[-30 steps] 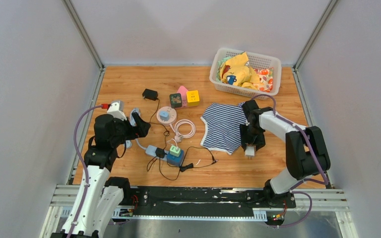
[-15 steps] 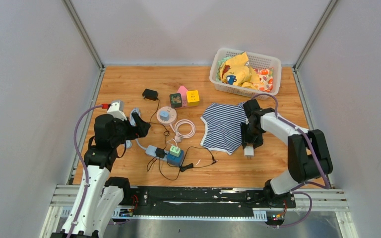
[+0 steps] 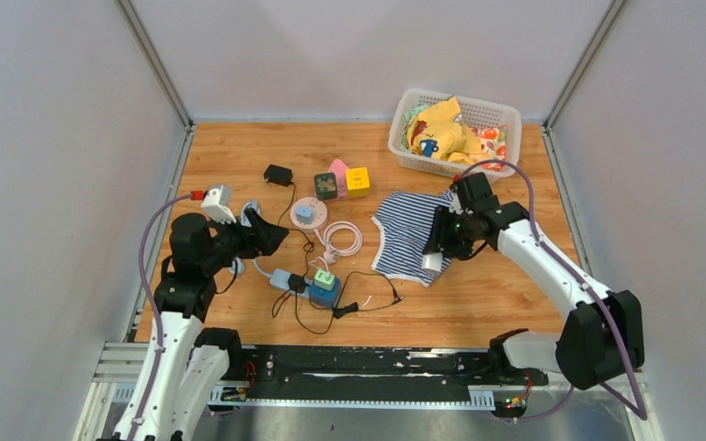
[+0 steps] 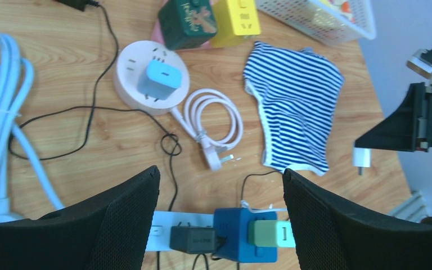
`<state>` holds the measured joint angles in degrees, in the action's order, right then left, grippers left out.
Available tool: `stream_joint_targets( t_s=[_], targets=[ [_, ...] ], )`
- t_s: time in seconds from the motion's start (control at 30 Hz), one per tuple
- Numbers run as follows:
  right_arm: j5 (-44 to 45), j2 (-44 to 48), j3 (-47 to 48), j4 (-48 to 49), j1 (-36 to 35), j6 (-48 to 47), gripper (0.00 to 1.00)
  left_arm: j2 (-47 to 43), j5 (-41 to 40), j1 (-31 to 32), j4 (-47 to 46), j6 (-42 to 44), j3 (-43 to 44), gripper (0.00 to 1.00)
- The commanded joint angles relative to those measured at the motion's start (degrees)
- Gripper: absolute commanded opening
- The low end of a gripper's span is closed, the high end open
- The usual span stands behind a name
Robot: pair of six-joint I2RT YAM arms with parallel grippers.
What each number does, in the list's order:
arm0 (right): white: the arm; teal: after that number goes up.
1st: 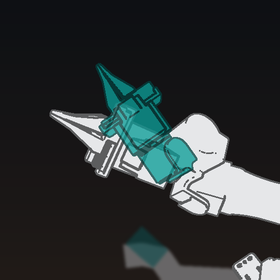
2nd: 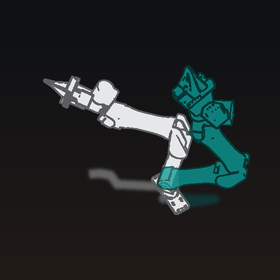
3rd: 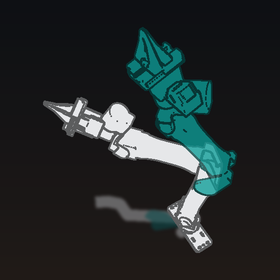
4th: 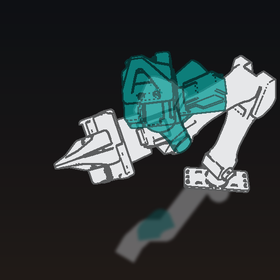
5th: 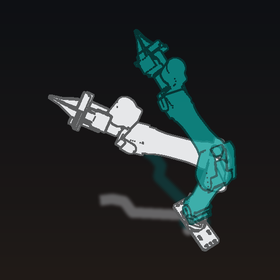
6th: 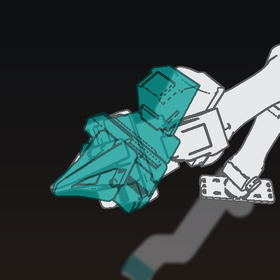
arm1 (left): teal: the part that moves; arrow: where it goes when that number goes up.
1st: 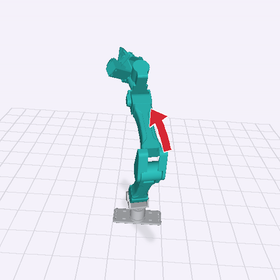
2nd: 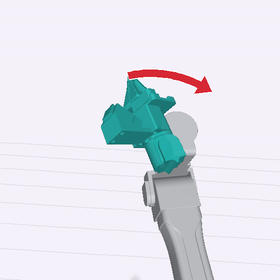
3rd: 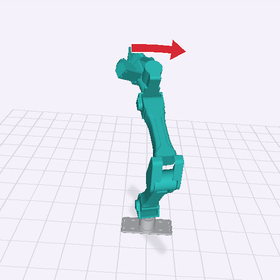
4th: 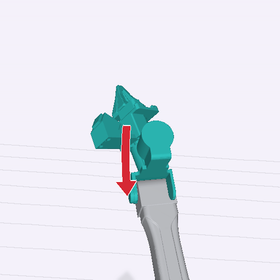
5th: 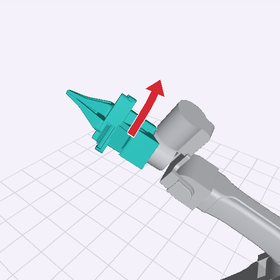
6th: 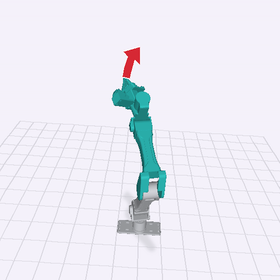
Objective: Insert the plug
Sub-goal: Pick up the plug from the center of the board.
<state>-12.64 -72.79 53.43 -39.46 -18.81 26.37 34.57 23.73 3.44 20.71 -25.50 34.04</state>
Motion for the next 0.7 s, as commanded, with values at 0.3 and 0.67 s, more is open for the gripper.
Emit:
stream_joint_targets(
  t_s=[0.3,0.67],
  targets=[
    [-5.75,-4.83,14.05,20.66,-18.85,22.67,0.31,-2.22,7.66,3.32,-13.81,-14.51,-0.77,0.78],
    [-4.51,-17.23,27.93,26.66,-27.44,27.11,0.3,-0.38,3.23,12.99,-18.52,-13.55,-1.53,0.78]
  ],
)
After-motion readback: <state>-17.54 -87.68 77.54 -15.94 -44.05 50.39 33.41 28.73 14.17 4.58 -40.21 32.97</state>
